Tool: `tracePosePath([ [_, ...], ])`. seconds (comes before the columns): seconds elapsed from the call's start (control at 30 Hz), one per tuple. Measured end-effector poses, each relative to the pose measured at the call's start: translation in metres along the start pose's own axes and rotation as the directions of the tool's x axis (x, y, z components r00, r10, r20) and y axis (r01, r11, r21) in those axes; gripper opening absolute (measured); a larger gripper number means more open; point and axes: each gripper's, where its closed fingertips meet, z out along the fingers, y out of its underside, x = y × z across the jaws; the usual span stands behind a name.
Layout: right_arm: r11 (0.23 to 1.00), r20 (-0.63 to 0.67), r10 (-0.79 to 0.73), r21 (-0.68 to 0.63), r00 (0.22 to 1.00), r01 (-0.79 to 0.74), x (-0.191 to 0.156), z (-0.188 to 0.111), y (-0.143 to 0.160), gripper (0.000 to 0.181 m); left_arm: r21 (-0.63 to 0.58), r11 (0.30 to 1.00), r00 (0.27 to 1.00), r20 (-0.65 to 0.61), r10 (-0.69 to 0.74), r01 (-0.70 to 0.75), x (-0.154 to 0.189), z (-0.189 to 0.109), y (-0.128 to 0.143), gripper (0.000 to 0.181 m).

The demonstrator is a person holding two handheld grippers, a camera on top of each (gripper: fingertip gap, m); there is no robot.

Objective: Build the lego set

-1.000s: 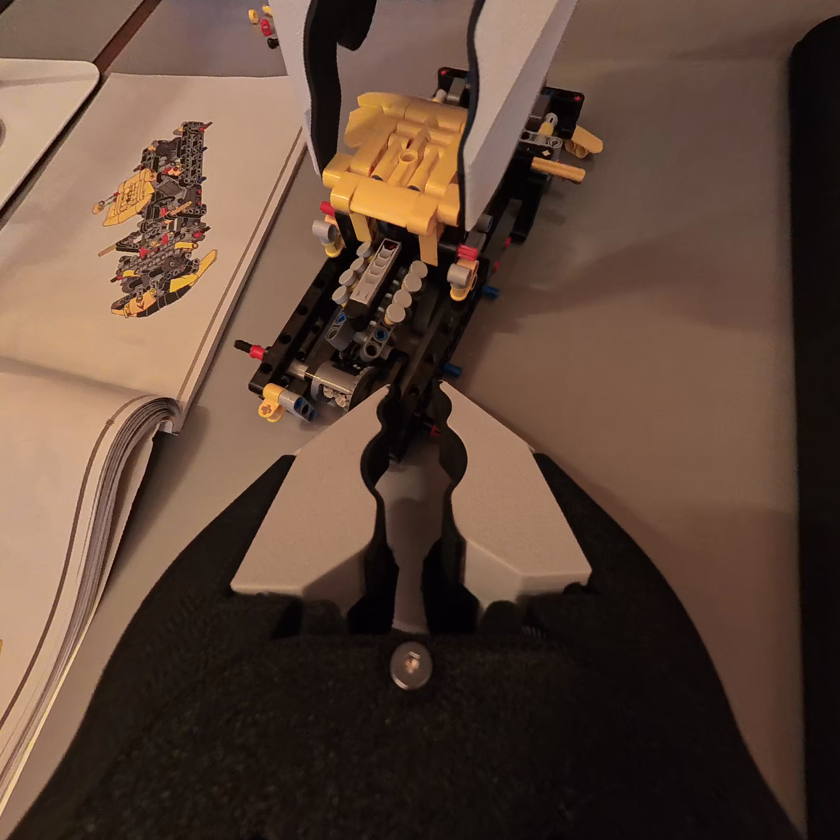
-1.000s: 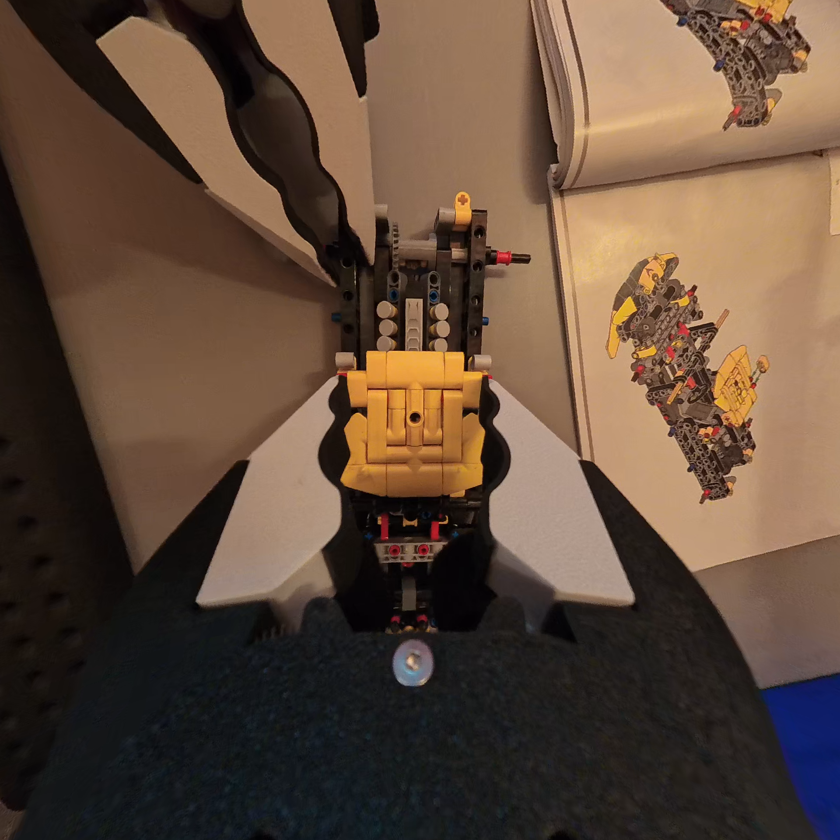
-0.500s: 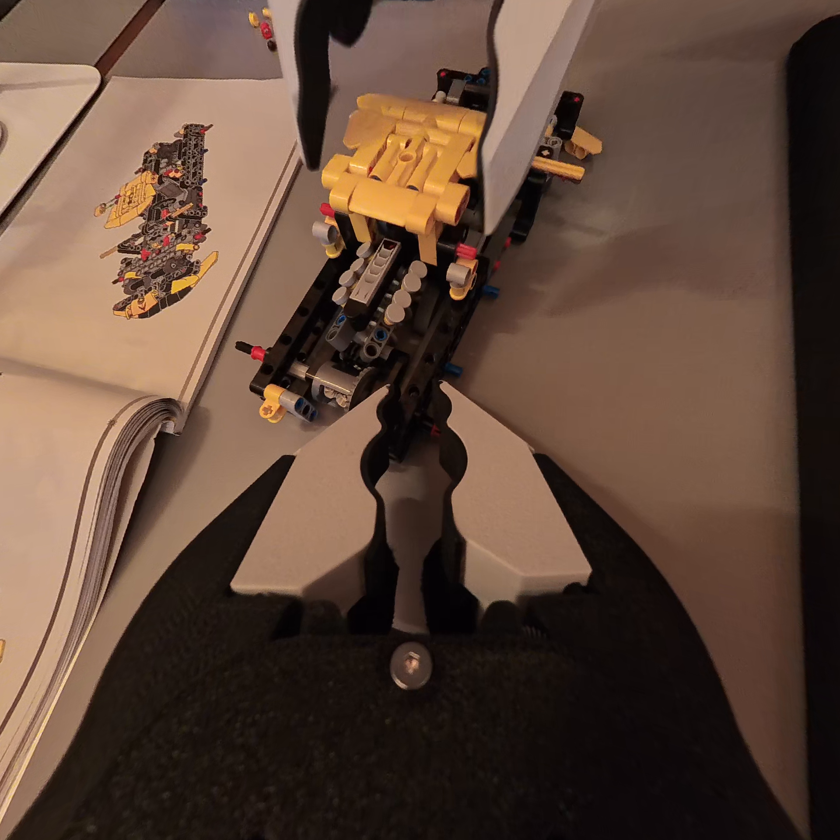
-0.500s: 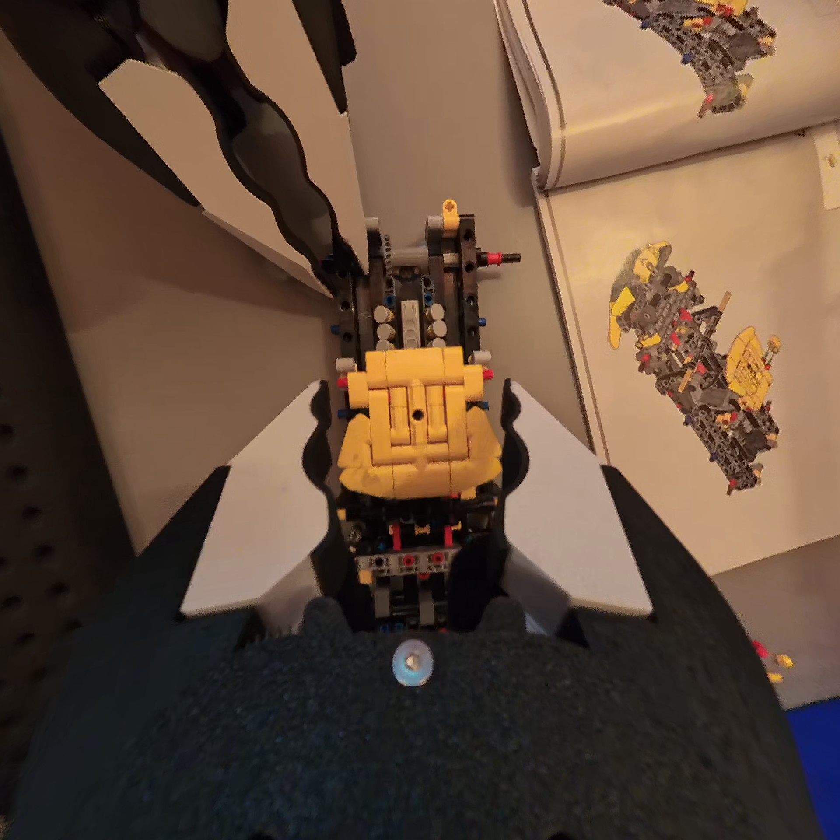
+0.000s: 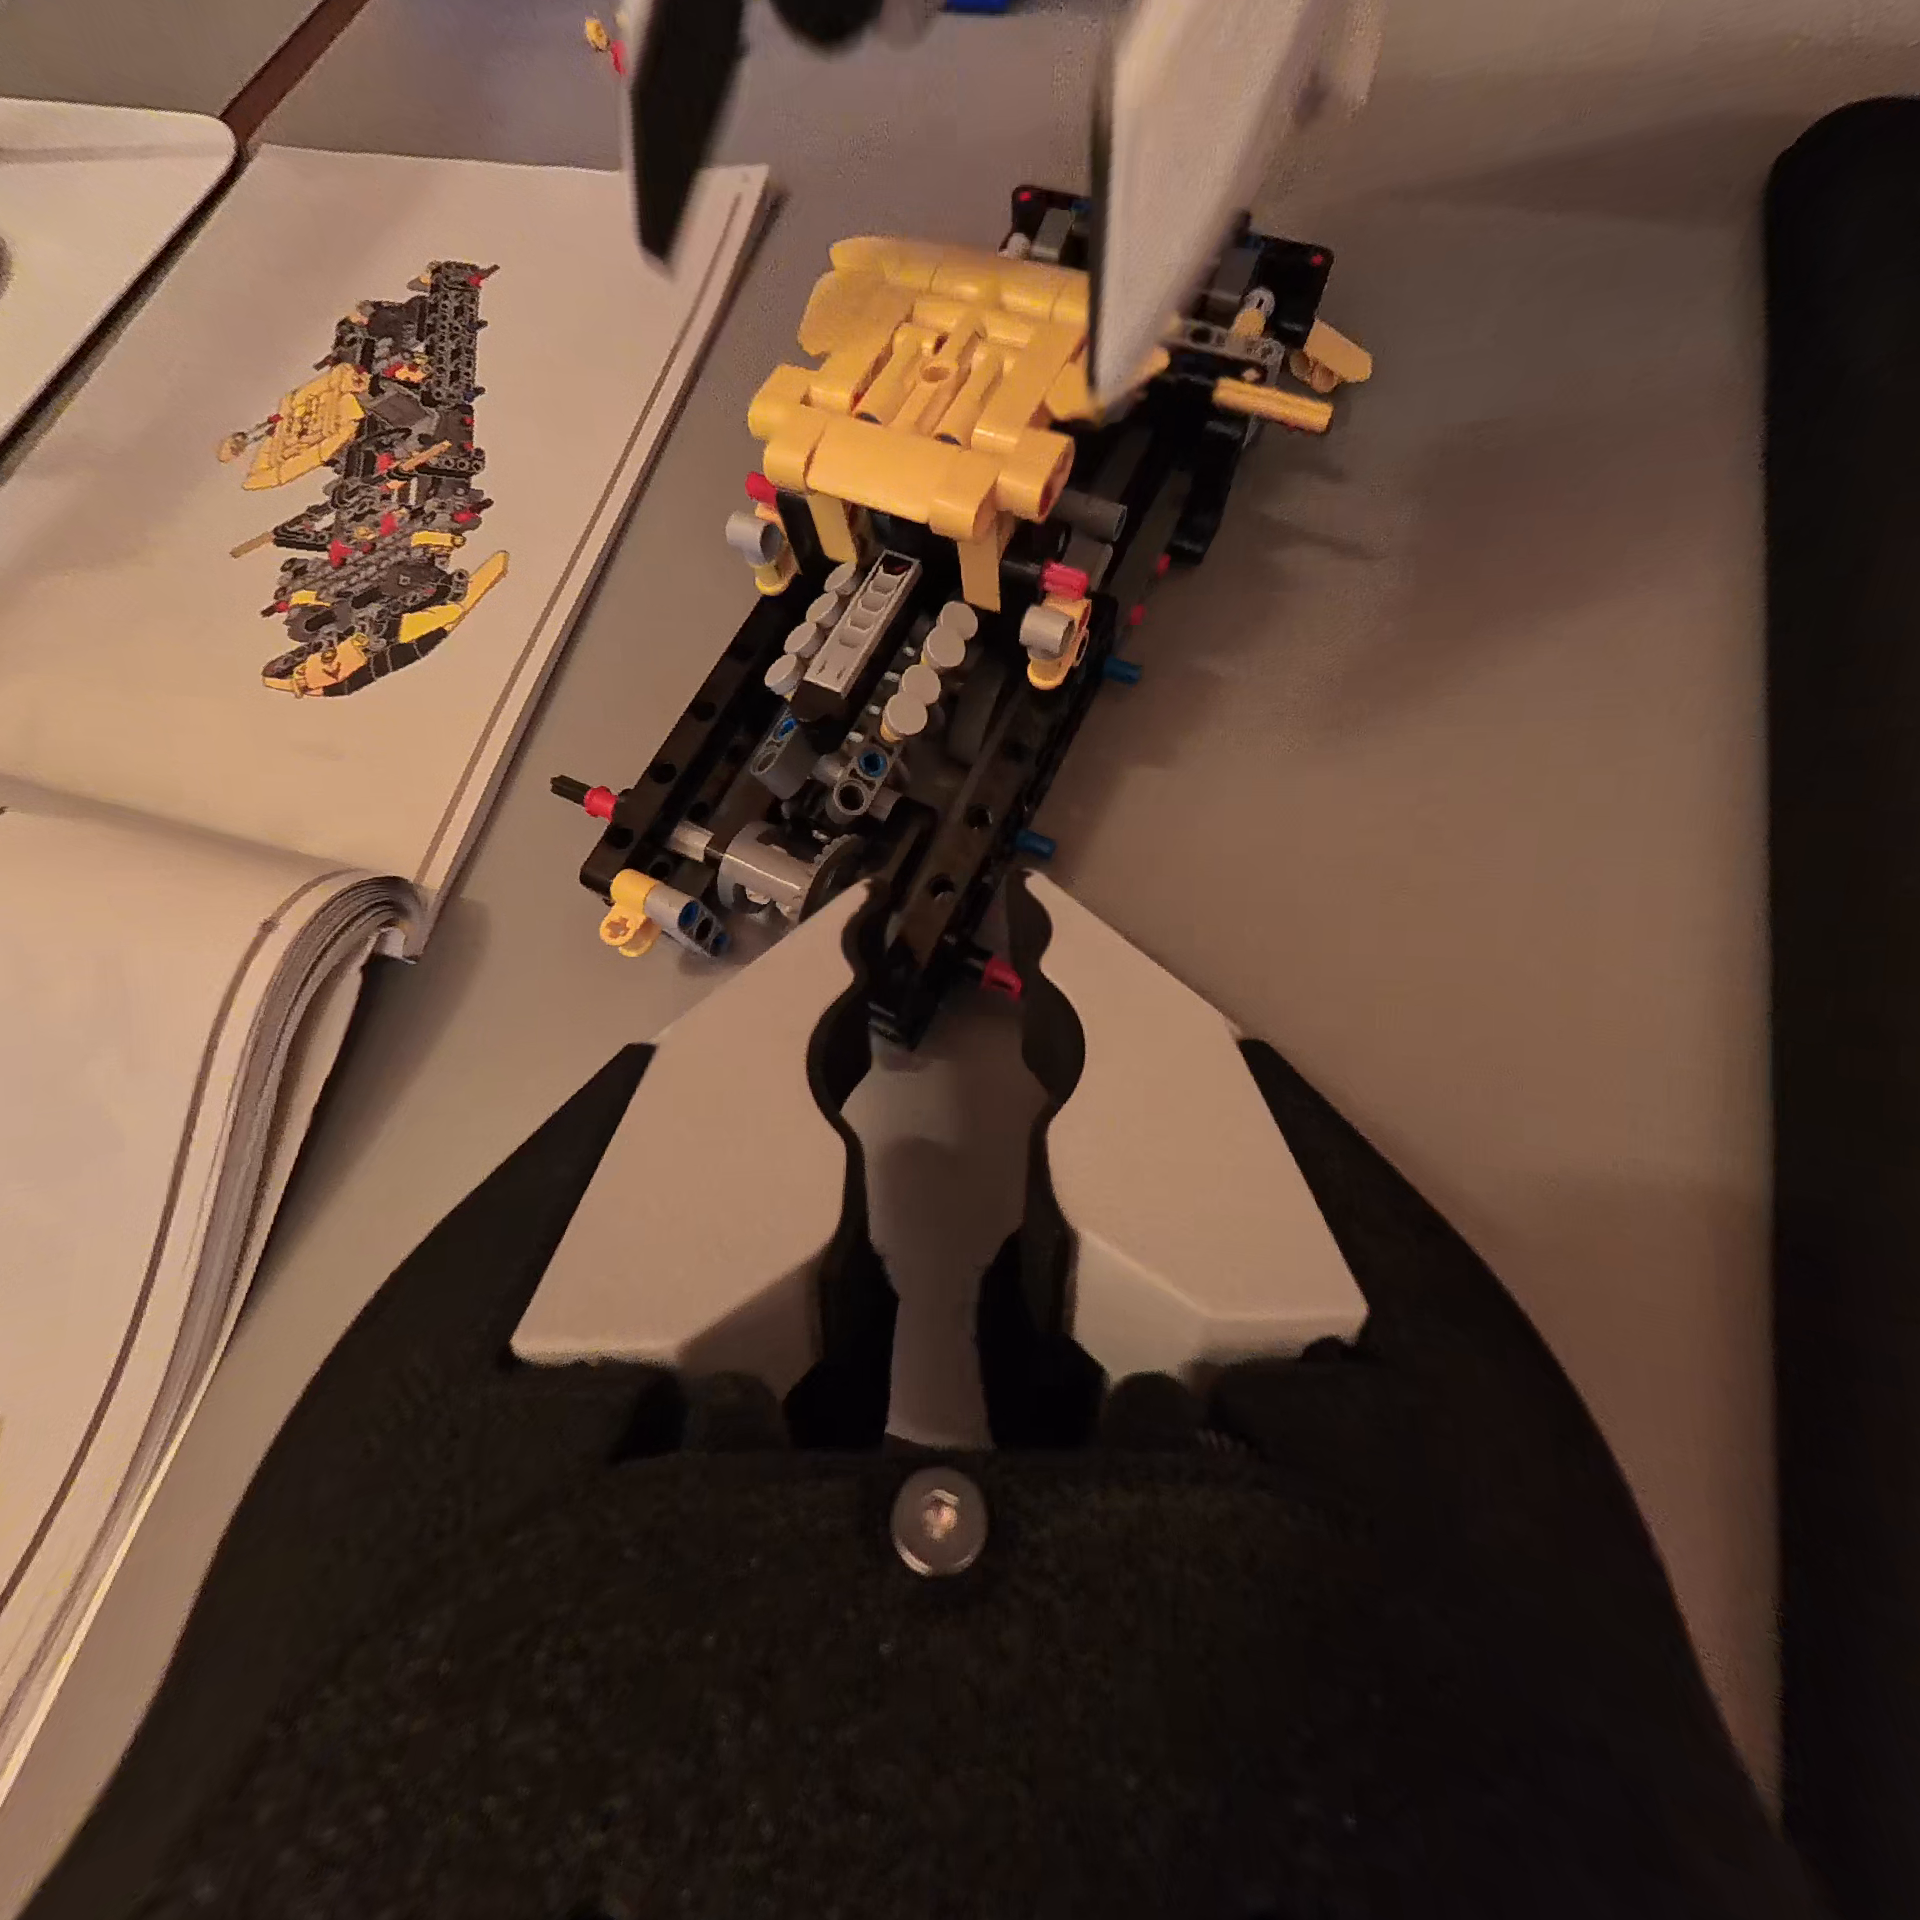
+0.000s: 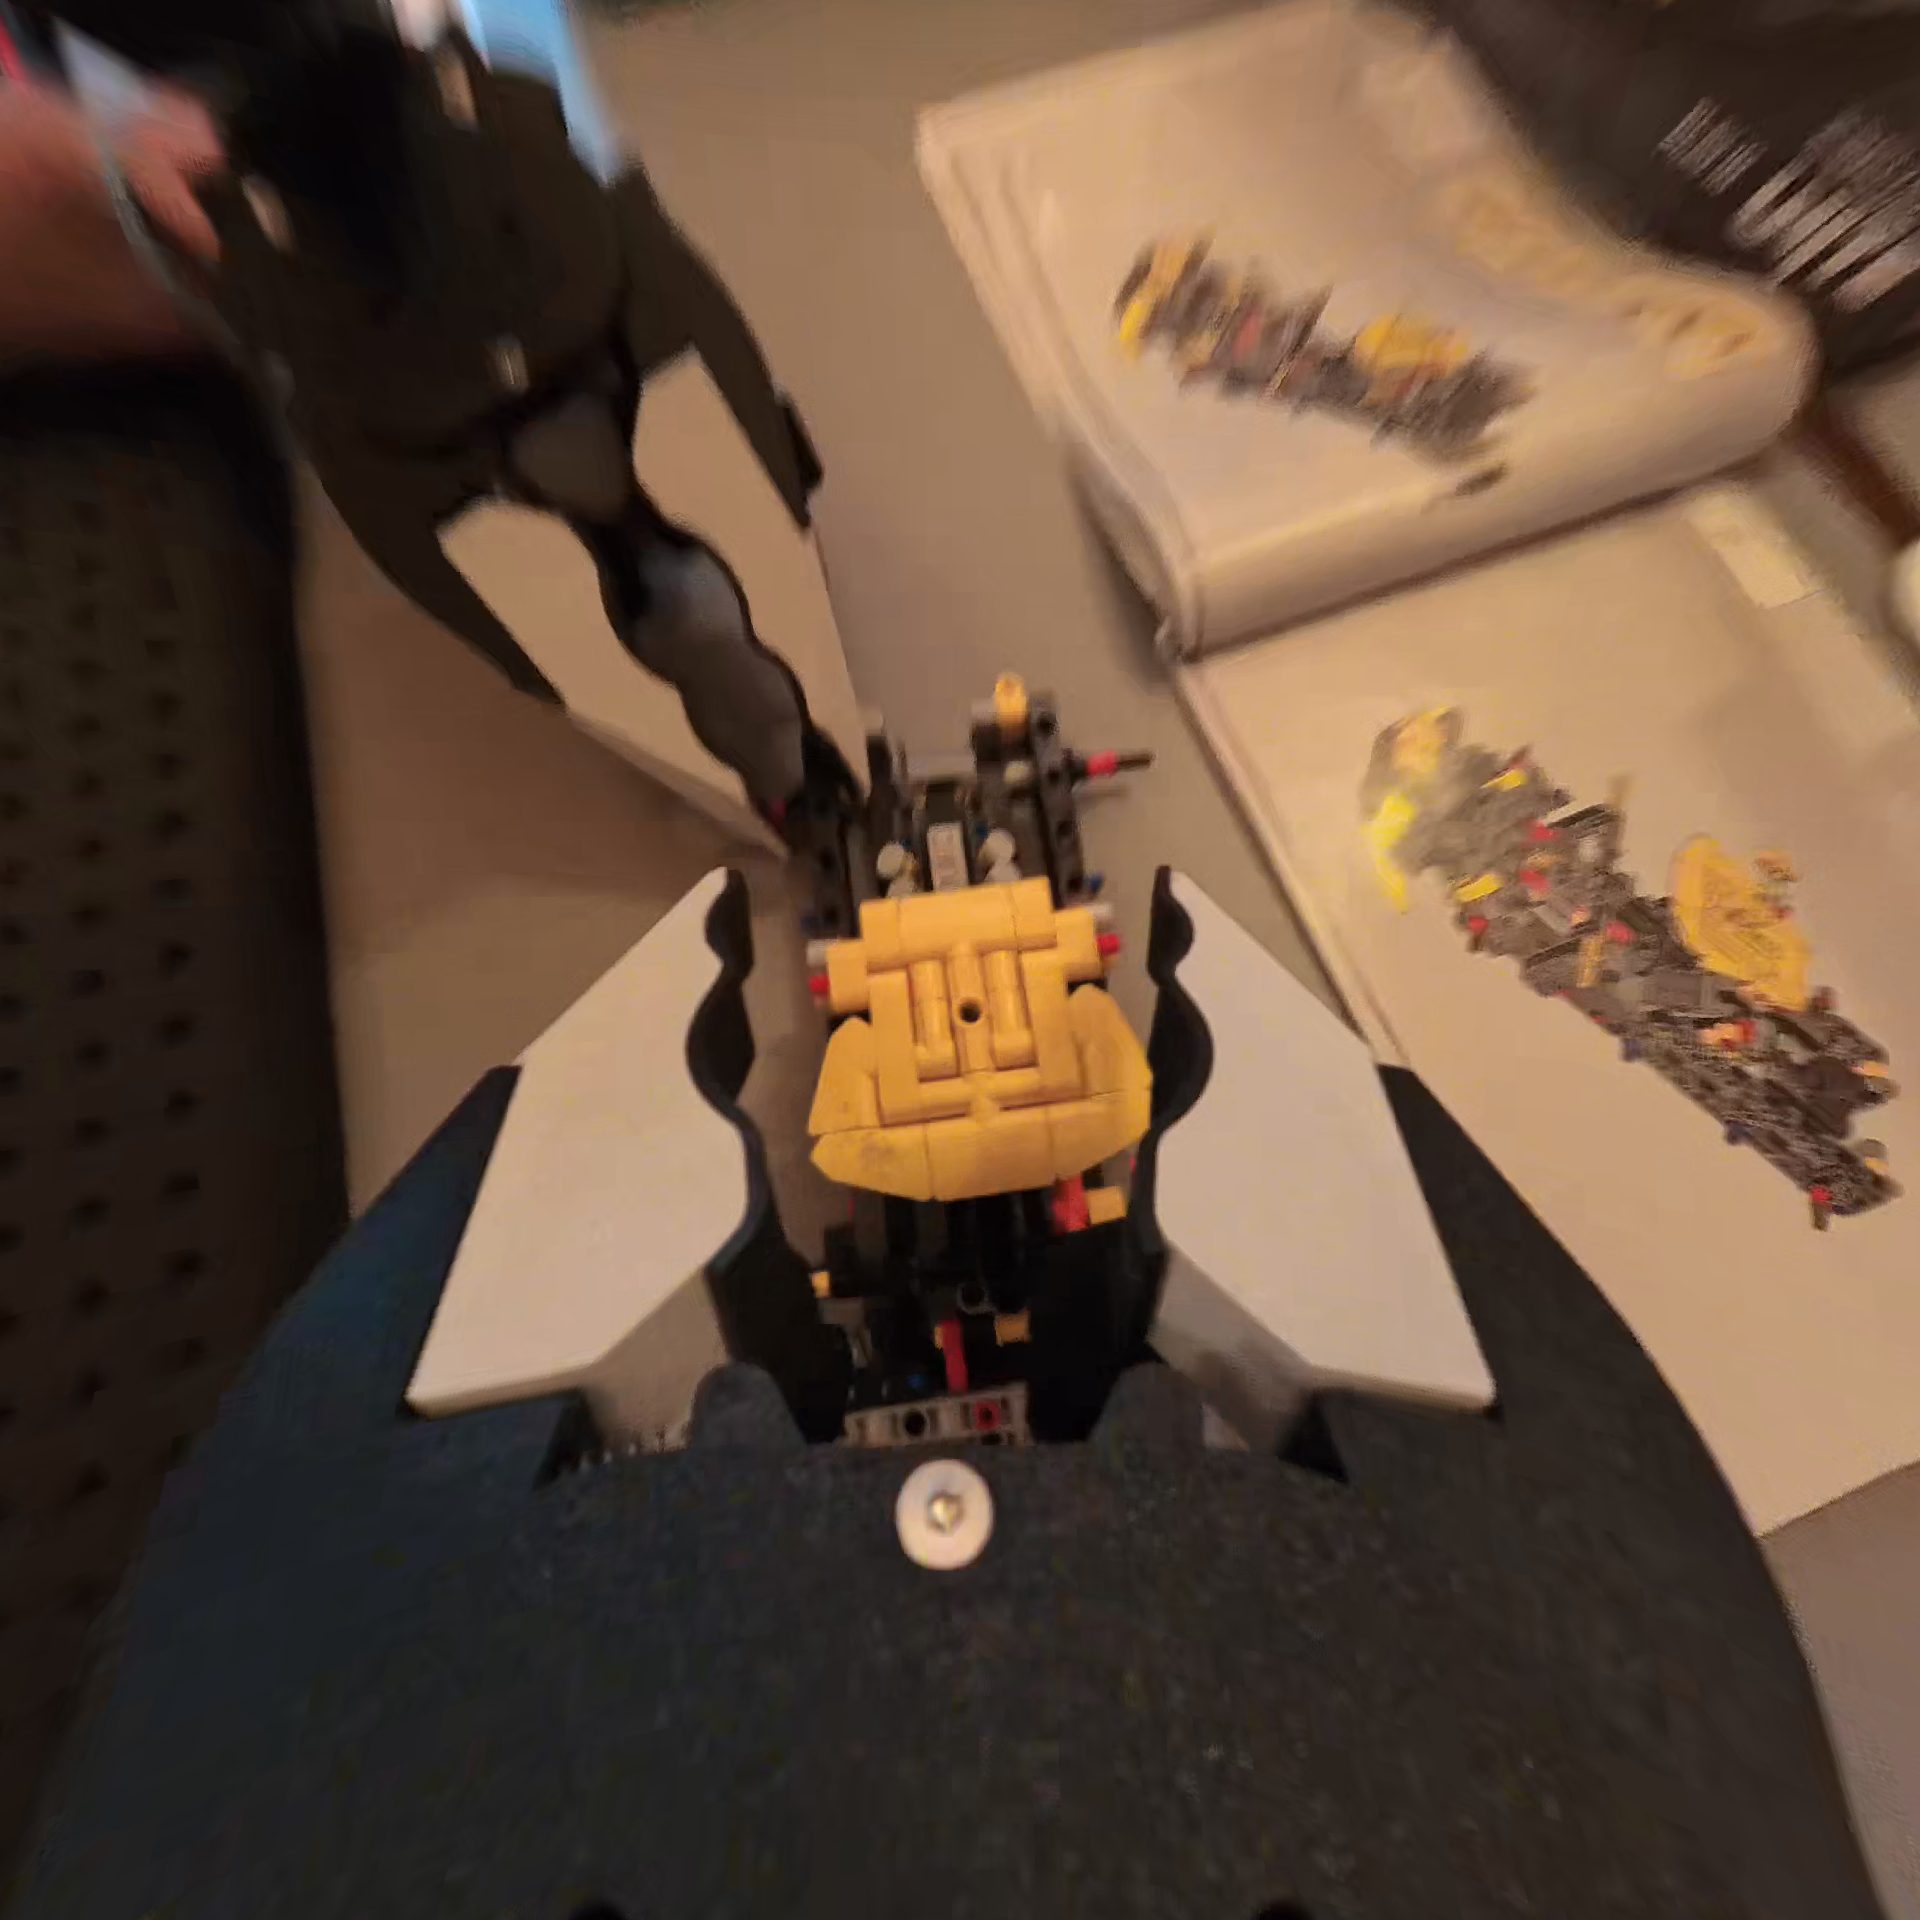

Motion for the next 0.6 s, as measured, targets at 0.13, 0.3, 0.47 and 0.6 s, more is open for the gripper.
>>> tracePosePath([
  [0.13,0.930,-0.202,0.273,0.306,0.940,-0.204,0.057,-0.050,0.006,0.071,0.075,0.996,0.998,0.042,-0.052,0.049,-0.011,-0.023,-0.008,0.028],
  [0.3,0.805,-0.484,0.502,0.565,0.716,-0.182,0.091,-0.111,0.059,0.062,0.287,0.904,0.921,0.134,-0.365,0.317,-0.046,-0.068,-0.024,0.028],
  [0.47,0.814,-0.534,0.545,0.520,0.646,-0.257,0.082,-0.106,0.093,0.046,0.356,0.840,0.828,0.242,-0.506,0.409,-0.079,-0.083,-0.043,0.029],
  [0.6,0.846,-0.577,0.518,0.455,0.631,-0.278,0.086,-0.098,0.104,0.045,0.214,0.885,0.848,0.262,-0.460,0.414,-0.097,-0.036,-0.084,0.030],
])
